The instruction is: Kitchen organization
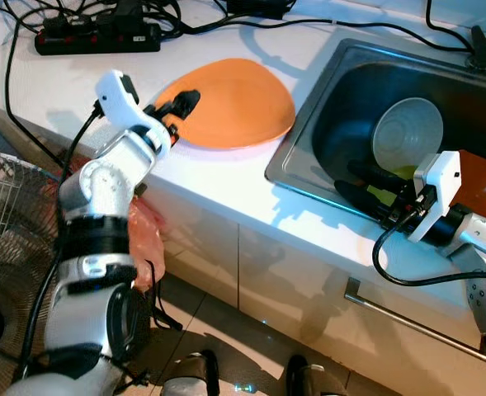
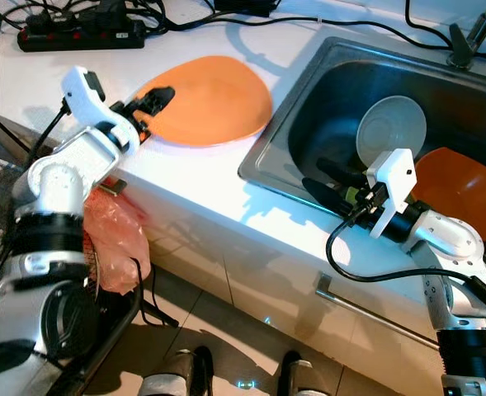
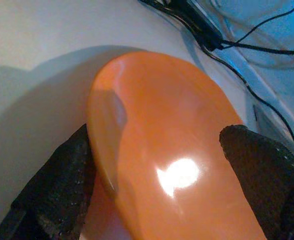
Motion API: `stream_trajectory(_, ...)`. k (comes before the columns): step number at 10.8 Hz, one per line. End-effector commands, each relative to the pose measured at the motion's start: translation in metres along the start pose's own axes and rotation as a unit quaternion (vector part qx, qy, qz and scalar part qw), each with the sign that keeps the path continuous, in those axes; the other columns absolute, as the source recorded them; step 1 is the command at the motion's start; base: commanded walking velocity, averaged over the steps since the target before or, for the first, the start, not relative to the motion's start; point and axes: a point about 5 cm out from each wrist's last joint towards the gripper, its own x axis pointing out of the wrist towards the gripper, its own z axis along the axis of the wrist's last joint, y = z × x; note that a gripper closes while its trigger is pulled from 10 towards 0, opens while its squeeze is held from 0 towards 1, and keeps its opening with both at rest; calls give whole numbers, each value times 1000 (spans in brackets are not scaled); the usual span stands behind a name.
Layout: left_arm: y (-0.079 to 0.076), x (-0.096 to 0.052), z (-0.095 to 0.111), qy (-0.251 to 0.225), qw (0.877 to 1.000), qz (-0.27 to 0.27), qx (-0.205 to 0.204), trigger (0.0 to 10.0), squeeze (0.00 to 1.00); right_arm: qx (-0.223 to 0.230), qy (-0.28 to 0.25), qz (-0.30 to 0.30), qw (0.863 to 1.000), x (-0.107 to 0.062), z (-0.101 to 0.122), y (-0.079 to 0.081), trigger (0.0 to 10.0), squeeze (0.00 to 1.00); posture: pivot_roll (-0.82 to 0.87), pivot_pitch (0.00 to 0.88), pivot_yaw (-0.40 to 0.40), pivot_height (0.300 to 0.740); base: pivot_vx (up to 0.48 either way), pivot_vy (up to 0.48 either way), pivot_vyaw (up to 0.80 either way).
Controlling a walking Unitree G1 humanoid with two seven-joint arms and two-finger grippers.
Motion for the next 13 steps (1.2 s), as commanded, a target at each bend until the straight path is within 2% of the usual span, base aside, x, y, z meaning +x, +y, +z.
stream_trajectory(1, -1, 4, -6, 11, 1000, 5, 0, 10000, 0, 9, 21, 9, 1000, -2, -7, 4, 10000, 0, 1, 245, 35, 740, 0, 0, 0)
stream_trajectory(2, -5, 7, -8, 12, 1000, 3, -5, 10000, 0, 8, 21, 10, 1000, -1, -6, 3, 10000, 0, 1, 246, 34, 740, 0, 0, 0)
stream_trajectory(3, -9, 9, -10, 11, 1000, -1, -11, 4118, 0, 7, 22, 10, 1000, -1, -6, 3, 10000, 0, 1, 247, 33, 740, 0, 0, 0)
stream_trajectory(4, -15, 12, -14, 11, 1000, -6, -19, 0, 0, 8, 23, 12, 1000, 0, -6, 3, 10000, 0, 1, 247, 33, 740, 0, 0, 0)
stream_trajectory(13, -17, 13, -10, -7, 1000, -3, -27, 0, 0, 8, 23, 15, 1000, 2, -4, 1, 10000, 0, 6, 250, 24, 740, 0, 0, 0)
